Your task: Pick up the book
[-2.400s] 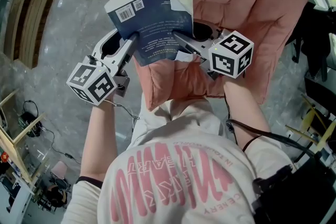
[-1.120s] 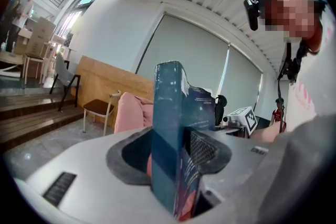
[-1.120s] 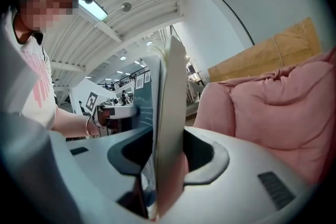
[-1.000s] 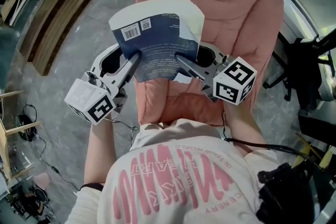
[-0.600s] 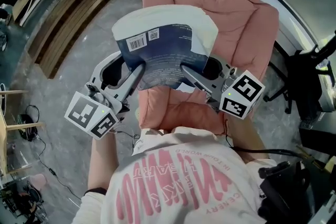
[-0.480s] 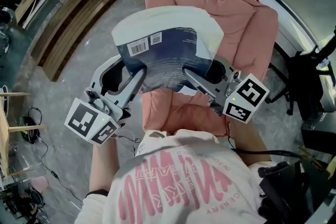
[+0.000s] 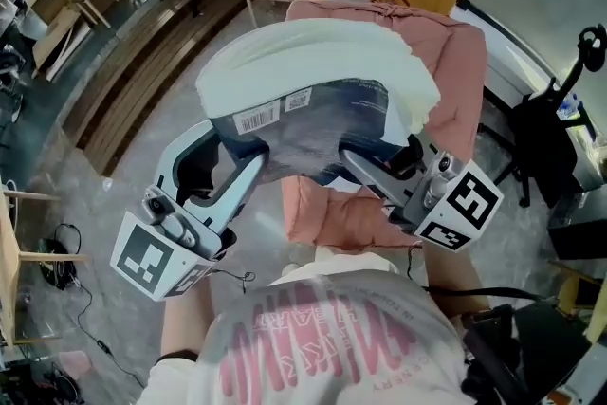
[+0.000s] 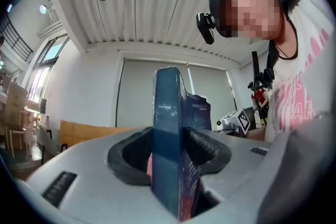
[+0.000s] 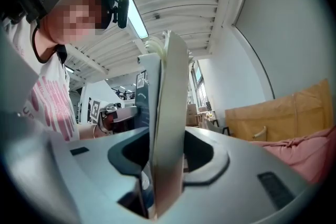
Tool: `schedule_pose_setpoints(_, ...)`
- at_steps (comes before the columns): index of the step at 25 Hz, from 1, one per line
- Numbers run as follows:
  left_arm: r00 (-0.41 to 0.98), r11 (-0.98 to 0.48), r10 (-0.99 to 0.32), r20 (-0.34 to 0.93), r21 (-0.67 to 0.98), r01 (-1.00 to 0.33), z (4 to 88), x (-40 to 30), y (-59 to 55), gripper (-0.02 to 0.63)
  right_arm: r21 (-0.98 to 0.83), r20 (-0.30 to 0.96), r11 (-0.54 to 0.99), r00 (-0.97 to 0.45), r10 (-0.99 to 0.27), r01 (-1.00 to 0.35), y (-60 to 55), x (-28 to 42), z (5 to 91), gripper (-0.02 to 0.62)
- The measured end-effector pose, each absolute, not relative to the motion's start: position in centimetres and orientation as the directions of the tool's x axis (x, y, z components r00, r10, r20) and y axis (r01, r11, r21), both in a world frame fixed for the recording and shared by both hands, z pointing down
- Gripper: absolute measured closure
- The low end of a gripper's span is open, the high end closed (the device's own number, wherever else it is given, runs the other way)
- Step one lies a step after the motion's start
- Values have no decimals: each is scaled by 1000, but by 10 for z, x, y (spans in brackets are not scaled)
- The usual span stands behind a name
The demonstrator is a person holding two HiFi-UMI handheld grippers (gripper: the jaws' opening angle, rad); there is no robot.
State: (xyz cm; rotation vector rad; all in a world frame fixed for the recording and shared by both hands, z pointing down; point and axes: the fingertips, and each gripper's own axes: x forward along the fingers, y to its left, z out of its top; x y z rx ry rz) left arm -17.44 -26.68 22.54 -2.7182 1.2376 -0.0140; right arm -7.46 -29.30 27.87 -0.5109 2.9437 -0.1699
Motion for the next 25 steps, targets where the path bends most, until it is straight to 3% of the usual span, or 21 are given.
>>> schedule_pose_setpoints(9, 721, -684, -664, -201, -226, -693, 176, -208, -182, 407, -1, -181, 922, -907, -381, -387, -210, -107, 226, 420)
schedule_pose_setpoints(25, 752, -663, -540, -380, -358, -657, 103, -209, -88, 407, 204, -342, 904, -892, -294, -376, -124, -112, 143, 419)
